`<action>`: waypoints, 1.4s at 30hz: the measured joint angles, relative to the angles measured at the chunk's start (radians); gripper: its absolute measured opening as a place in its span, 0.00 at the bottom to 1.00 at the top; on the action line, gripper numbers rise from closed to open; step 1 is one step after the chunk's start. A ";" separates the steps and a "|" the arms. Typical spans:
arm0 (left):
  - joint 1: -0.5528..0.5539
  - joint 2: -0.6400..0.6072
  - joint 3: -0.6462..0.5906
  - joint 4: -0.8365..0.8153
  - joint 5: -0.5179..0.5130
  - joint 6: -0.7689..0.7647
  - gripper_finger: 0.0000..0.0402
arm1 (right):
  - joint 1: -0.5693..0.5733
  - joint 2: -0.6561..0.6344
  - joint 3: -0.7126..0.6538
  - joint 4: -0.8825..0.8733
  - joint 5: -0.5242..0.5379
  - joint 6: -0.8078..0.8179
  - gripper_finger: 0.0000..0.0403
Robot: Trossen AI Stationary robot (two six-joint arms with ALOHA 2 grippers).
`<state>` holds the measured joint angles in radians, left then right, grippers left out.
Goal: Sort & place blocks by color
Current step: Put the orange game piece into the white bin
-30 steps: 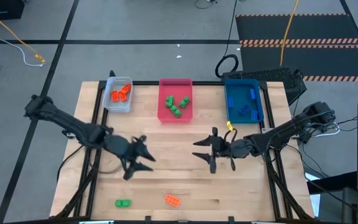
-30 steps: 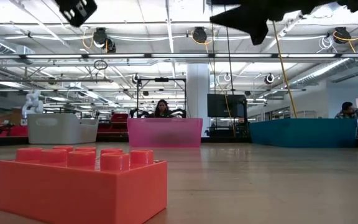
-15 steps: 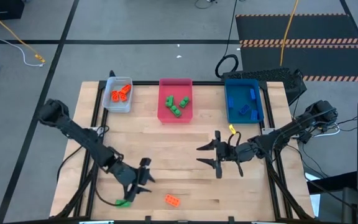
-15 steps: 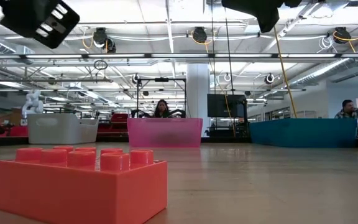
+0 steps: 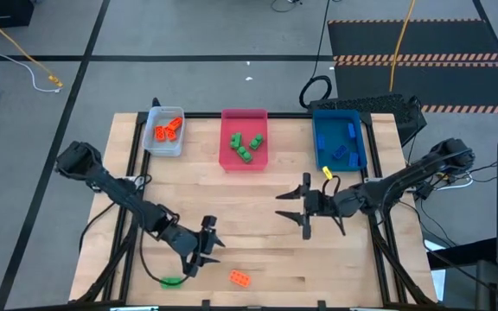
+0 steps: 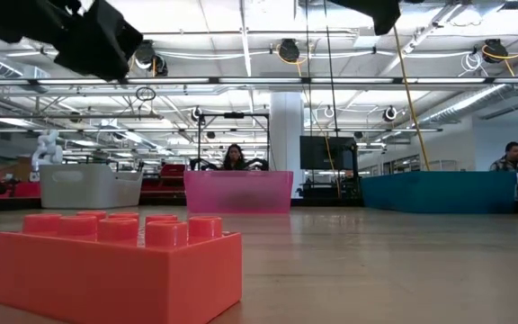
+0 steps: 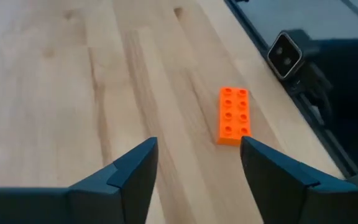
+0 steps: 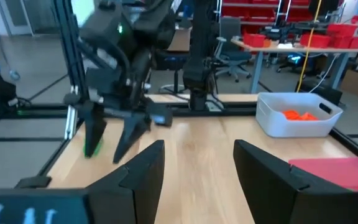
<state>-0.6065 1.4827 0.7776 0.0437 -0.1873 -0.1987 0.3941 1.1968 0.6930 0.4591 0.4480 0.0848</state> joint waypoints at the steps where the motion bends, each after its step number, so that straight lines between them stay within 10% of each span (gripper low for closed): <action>1: -0.005 0.014 0.001 0.024 0.004 -0.005 0.59 | 0.000 -0.006 0.000 0.000 0.000 -0.002 0.46; 14: -0.026 0.302 0.288 -0.152 0.031 0.040 0.85 | 0.000 -0.020 0.000 -0.054 0.000 0.018 0.46; 27: 0.025 0.431 0.340 -0.167 0.184 -0.036 0.74 | 0.000 -0.021 0.000 -0.053 0.000 0.008 0.46; 42: -0.010 0.442 0.341 -0.074 0.131 -0.001 0.67 | 0.000 -0.021 0.000 -0.052 0.000 0.003 0.46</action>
<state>-0.6167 1.9249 1.1183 -0.0301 -0.0566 -0.2000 0.3943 1.1759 0.6934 0.4072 0.4480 0.0877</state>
